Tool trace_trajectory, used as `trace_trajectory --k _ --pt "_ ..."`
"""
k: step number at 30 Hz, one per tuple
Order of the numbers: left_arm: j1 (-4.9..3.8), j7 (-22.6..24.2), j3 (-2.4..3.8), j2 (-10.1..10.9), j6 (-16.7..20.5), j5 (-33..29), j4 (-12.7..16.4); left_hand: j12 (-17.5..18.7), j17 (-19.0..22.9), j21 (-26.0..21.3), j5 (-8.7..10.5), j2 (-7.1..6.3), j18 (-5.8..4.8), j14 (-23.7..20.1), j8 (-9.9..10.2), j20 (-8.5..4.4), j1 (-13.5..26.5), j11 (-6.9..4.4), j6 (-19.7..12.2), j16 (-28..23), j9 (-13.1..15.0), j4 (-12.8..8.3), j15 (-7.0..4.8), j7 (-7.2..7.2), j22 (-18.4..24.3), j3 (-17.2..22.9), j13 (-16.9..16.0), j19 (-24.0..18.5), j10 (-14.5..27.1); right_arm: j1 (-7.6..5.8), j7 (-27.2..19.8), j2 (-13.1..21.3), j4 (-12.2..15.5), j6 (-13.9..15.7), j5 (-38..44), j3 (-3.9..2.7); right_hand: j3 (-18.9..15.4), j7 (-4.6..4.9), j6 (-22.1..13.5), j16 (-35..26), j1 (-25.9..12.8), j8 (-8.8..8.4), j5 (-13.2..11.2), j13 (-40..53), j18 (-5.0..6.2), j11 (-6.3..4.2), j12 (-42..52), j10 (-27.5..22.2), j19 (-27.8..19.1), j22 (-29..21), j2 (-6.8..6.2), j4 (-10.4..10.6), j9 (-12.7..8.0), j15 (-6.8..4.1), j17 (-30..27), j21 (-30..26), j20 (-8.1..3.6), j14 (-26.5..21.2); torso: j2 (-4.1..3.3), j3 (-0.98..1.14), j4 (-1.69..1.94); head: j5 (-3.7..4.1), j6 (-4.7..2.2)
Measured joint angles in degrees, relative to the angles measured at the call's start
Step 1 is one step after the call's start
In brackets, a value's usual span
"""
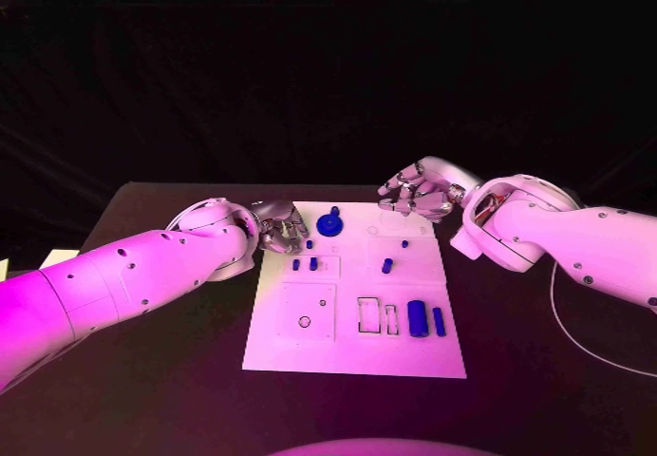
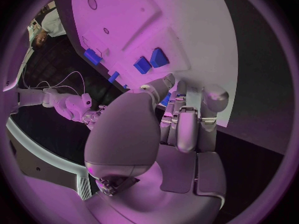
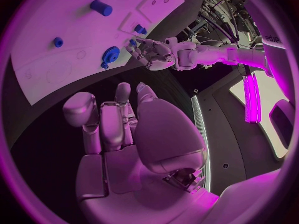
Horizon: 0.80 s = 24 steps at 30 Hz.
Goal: Assemble the parts on the task board
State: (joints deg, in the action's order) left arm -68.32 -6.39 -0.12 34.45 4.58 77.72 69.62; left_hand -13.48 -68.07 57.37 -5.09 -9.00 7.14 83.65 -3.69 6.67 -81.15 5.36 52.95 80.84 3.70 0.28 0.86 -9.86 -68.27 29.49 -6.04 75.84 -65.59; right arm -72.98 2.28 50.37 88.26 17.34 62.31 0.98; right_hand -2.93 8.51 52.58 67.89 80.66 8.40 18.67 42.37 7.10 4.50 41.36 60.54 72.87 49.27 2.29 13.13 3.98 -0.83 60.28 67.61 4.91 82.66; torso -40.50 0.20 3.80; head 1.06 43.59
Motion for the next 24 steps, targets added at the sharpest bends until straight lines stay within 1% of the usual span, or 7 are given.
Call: trace_trajectory --k 5,6,7,9,15,21,24 --pt "-0.47 0.6 0.67 2.7 0.9 -5.5 1.1 0.6 4.5 -4.3 -1.87 0.00 0.12 -1.9 -2.0 0.11 0.0 0.57 3.9 -2.2 0.6 -0.4 0.18 -0.36 2.6 1.5 0.0 -2.4 0.6 0.01 1.4 0.8 -0.7 -2.0 4.0 0.21 1.5 -0.37 1.3 -13.8 4.9 0.73 -2.2 -11.3 0.99 0.27 -13.7 -5.9 -3.7 -7.6 -1.31 -1.6 0.1 0.46 -14.2 -5.2 0.43 -4.2 0.02 -0.04 -0.04 0.15 -0.17" --pt "-0.70 1.2 0.75 3.4 1.7 -8.1 1.3 0.6 7.0 -6.6 -2.02 0.00 0.96 -2.9 -2.6 0.12 0.0 0.55 4.9 -3.6 0.8 -0.4 0.13 -0.36 4.0 1.7 0.0 -3.6 0.6 0.08 1.8 0.9 -0.7 -2.5 5.8 0.24 2.0 -0.45 2.0 -16.4 5.9 0.85 -3.3 -13.5 1.39 0.30 -15.9 -6.4 -4.5 -9.4 -1.50 -2.1 0.1 0.62 -16.7 -6.5 0.47 -4.8 0.04 -0.04 -0.07 0.20 -0.18" --pt "-0.86 1.9 0.80 3.9 2.6 -10.6 1.6 0.3 9.1 -8.5 -2.02 0.00 1.38 -3.8 -3.1 0.01 0.0 0.31 5.9 -4.8 0.9 -0.5 -0.06 -0.31 5.1 2.1 -0.1 -4.6 -0.1 0.19 2.0 1.0 -0.7 -2.8 7.4 0.24 2.9 -0.30 3.7 -19.3 7.0 0.87 -4.8 -16.9 2.18 0.24 -18.7 -6.3 -5.3 -11.1 -1.68 -2.4 0.1 0.64 -19.2 -7.9 0.44 -5.2 0.07 -0.02 -0.07 0.29 -0.18" --pt "-1.09 4.1 0.89 4.9 4.8 -16.6 2.3 -1.0 10.1 -9.6 -2.02 0.35 1.38 -4.2 -3.3 -0.29 -0.4 -0.15 6.5 -5.4 0.9 -1.0 -0.33 -0.05 5.7 2.6 -0.7 -5.1 -1.4 0.45 2.5 1.2 -0.8 -3.5 10.9 0.32 4.0 -0.53 5.4 -21.8 8.0 0.88 -5.6 -20.7 2.19 -0.25 -21.3 -4.3 -5.4 -12.4 -2.70 -2.7 0.1 0.62 -21.3 -9.0 0.51 -5.2 0.11 0.03 -0.10 0.52 -0.26" --pt "-1.21 13.1 0.78 7.6 11.3 -42.5 6.6 -2.3 18.9 -18.0 -3.43 0.37 2.69 -8.1 -3.3 -0.09 3.5 -0.26 6.3 -11.1 0.4 0.8 -0.12 -0.19 10.9 0.8 -1.6 -9.4 -0.6 1.61 4.0 1.6 -1.0 -5.3 22.4 0.72 7.3 -0.87 6.9 -24.5 9.4 -0.12 -6.4 -28.2 2.20 -0.50 -25.7 0.0 -4.6 -12.9 -4.13 -3.0 -0.1 -0.10 -22.7 -9.6 -0.20 -3.2 0.13 -0.06 -0.16 1.83 -0.80" --pt "-0.81 19.3 0.34 9.6 12.3 -67.6 10.1 -3.2 23.0 -20.4 -4.19 0.11 2.68 -9.4 -3.3 -0.01 5.3 0.05 5.7 -14.0 0.3 1.7 0.02 -0.16 12.6 -1.0 -2.1 -9.6 0.3 2.65 5.5 1.4 -1.3 -6.5 30.6 0.88 10.4 -0.73 7.2 -24.7 9.3 -1.57 -9.1 -32.2 2.21 -0.54 -28.0 1.5 -3.5 -12.7 -5.16 -2.6 -0.1 -0.09 -22.1 -9.6 -0.30 -1.8 0.21 -0.14 -0.13 2.53 -1.26" --pt "-0.68 21.0 0.29 10.2 12.3 -74.4 11.3 -3.4 23.6 -20.8 -4.18 0.22 2.68 -9.7 -3.3 -0.01 5.4 0.05 5.7 -14.2 0.3 1.6 -0.12 -0.16 12.9 -1.1 -2.3 -9.6 0.3 2.85 6.1 1.0 -1.5 -7.0 32.8 0.91 10.7 -0.73 7.2 -24.7 8.7 -1.91 -9.5 -33.0 2.21 -0.54 -28.5 1.5 -3.3 -12.5 -5.73 -2.3 -0.1 -0.11 -21.6 -9.6 -0.43 -1.4 0.21 -0.18 -0.09 2.49 -1.51"
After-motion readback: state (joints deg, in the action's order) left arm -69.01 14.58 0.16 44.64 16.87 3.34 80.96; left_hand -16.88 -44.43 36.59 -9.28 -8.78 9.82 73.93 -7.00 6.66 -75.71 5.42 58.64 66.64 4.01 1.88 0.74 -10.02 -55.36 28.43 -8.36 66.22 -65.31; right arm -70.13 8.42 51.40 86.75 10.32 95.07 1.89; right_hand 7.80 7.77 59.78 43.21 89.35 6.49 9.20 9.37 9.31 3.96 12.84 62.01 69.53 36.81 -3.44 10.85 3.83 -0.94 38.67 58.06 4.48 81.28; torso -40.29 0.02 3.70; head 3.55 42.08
